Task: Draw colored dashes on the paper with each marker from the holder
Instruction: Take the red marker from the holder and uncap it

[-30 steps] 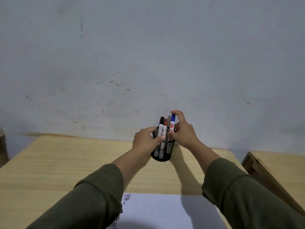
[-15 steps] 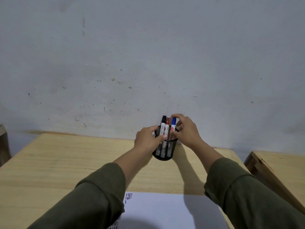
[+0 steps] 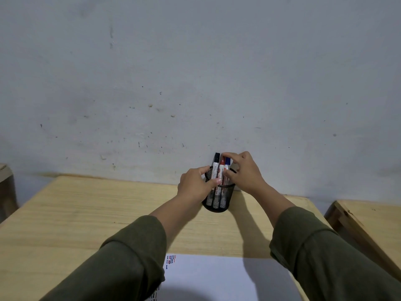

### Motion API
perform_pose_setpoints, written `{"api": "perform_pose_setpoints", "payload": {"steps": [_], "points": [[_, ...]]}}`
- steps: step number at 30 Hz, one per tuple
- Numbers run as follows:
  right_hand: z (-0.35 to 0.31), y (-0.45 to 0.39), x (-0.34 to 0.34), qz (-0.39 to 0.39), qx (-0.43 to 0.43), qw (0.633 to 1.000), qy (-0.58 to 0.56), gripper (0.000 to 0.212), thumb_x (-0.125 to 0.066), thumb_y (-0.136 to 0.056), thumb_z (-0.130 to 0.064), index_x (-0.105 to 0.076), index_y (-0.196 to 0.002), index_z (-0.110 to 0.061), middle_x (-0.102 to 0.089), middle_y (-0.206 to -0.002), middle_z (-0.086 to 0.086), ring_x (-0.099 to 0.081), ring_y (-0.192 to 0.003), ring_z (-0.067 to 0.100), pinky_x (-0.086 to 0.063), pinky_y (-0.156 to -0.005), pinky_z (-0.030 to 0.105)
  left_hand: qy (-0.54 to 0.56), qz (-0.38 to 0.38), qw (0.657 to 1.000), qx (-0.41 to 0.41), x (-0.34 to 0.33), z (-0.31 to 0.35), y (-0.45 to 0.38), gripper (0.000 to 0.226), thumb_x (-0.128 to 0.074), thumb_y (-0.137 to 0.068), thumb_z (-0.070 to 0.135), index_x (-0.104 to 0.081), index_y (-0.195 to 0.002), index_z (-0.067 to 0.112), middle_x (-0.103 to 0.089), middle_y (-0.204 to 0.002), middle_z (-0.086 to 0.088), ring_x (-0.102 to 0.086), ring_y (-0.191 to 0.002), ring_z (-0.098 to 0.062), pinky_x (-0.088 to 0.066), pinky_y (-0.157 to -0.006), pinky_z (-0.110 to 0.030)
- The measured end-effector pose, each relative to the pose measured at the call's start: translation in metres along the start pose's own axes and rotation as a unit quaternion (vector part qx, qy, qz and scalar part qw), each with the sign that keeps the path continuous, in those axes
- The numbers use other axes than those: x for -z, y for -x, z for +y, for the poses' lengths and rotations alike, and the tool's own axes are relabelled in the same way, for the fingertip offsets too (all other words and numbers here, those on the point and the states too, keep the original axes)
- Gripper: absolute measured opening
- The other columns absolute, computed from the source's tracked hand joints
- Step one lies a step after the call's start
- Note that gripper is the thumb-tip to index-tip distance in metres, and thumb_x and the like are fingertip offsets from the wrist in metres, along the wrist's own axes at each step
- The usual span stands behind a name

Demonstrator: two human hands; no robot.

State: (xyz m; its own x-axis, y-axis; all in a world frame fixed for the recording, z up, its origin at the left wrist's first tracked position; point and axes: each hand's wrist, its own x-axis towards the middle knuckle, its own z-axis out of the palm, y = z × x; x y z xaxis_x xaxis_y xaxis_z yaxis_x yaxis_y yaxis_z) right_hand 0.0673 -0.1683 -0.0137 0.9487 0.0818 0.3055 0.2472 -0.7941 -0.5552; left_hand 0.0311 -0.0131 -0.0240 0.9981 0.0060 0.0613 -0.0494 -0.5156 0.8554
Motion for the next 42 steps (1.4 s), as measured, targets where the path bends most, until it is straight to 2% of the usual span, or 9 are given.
{"api": "perform_pose_setpoints", "payload": {"steps": [4, 13, 19, 22, 25, 29, 33, 37, 42], "points": [[-0.001, 0.006, 0.002, 0.038, -0.002, 0.998, -0.055, 0.042, -0.073, -0.077, -0.022, -0.059, -0.116, -0.03, -0.039, -0.105, 0.002, -0.047, -0.093, 0.016, -0.041, -0.074, 0.019, -0.008, 0.005, 1.0, -0.001, 0.0, 0.001, 0.001, 0.061, -0.07, -0.079, 0.039, -0.051, -0.135, 0.023, -0.055, -0.138, -0.003, -0.044, -0.134, -0.021, -0.036, -0.102, -0.029], [-0.011, 0.024, 0.004, 0.047, -0.031, 0.981, -0.184, 0.039, -0.066, -0.082, -0.008, -0.042, -0.106, -0.025, -0.06, -0.088, 0.005, -0.055, -0.071, 0.012, -0.041, -0.053, 0.007, 0.018, 0.005, 1.0, -0.002, 0.0, 0.006, 0.009, 0.058, -0.069, -0.081, 0.034, -0.05, -0.135, 0.024, -0.054, -0.139, -0.005, -0.046, -0.131, -0.022, -0.038, -0.099, -0.028], [-0.038, 0.02, 0.038, 0.149, -0.057, 0.934, -0.32, 0.045, -0.066, -0.081, -0.003, -0.038, -0.108, -0.026, -0.06, -0.096, 0.008, -0.064, -0.082, 0.022, -0.051, -0.075, 0.031, 0.026, 0.036, 0.999, -0.001, 0.008, 0.014, 0.013, 0.06, -0.068, -0.082, 0.034, -0.047, -0.137, 0.022, -0.05, -0.143, -0.002, -0.042, -0.135, -0.021, -0.034, -0.106, -0.031], [-0.057, 0.024, 0.062, 0.176, -0.062, 0.901, -0.392, 0.041, -0.065, -0.083, -0.006, -0.036, -0.109, -0.021, -0.066, -0.089, 0.007, -0.062, -0.075, 0.014, -0.05, -0.074, 0.03, 0.083, 0.063, 0.994, -0.017, 0.02, 0.023, 0.019, 0.043, -0.063, -0.087, 0.032, -0.057, -0.128, 0.02, -0.058, -0.134, 0.002, -0.049, -0.127, -0.016, -0.036, -0.105, -0.029], [-0.075, 0.039, 0.075, 0.107, -0.056, 0.89, -0.44, 0.042, -0.067, -0.083, -0.01, -0.036, -0.11, -0.017, -0.07, -0.089, 0.007, -0.065, -0.079, 0.017, -0.05, -0.071, 0.027, 0.164, 0.073, 0.983, -0.034, 0.035, 0.038, 0.028, 0.03, -0.059, -0.09, 0.029, -0.063, -0.118, 0.021, -0.065, -0.119, 0.004, -0.057, -0.117, -0.012, -0.04, -0.102, -0.027], [-0.093, 0.07, 0.075, -0.036, -0.044, 0.868, -0.493, 0.039, -0.066, -0.083, -0.005, -0.039, -0.109, -0.014, -0.071, -0.092, 0.013, -0.066, -0.071, 0.02, -0.051, -0.07, 0.028, 0.274, -0.01, 0.96, -0.059, 0.052, 0.063, 0.056, 0.03, -0.053, -0.094, 0.026, -0.06, -0.123, 0.019, -0.064, -0.113, 0.007, -0.057, -0.108, -0.006, -0.042, -0.09, -0.022], [-0.106, 0.104, 0.076, -0.08, -0.041, 0.856, -0.509, 0.034, -0.064, -0.085, -0.006, -0.044, -0.11, -0.014, -0.073, -0.088, 0.012, -0.066, -0.067, 0.018, -0.051, -0.062, 0.025, 0.33, -0.071, 0.939, -0.057, 0.065, 0.072, 0.089, 0.026, -0.047, -0.097, 0.024, -0.058, -0.121, 0.022, -0.066, -0.1, 0.016, -0.06, -0.088, 0.005, -0.043, -0.069, -0.016], [-0.116, 0.137, 0.086, -0.128, -0.049, 0.853, -0.504, 0.027, -0.06, -0.089, -0.017, -0.049, -0.114, -0.019, -0.072, -0.092, 0.014, -0.063, -0.067, 0.019, -0.05, -0.067, 0.027, 0.385, -0.038, 0.922, -0.007, 0.072, 0.064, 0.111, 0.014, -0.054, -0.093, 0.027, -0.061, -0.104, 0.024, -0.066, -0.096, 0.016, -0.056, -0.103, -0.005, -0.036, -0.086, -0.027], [-0.12, 0.171, 0.094, -0.154, -0.038, 0.829, -0.536, 0.037, -0.057, -0.081, -0.035, -0.056, -0.115, -0.021, -0.071, -0.097, 0.008, -0.062, -0.077, 0.017, -0.043, -0.082, 0.032, 0.445, 0.036, 0.892, 0.063, 0.078, 0.06, 0.138, 0.009, -0.06, -0.089, 0.032, -0.061, -0.094, 0.024, -0.062, -0.086, 0.015, -0.055, -0.1, -0.004, -0.033, -0.084, -0.026]]}}
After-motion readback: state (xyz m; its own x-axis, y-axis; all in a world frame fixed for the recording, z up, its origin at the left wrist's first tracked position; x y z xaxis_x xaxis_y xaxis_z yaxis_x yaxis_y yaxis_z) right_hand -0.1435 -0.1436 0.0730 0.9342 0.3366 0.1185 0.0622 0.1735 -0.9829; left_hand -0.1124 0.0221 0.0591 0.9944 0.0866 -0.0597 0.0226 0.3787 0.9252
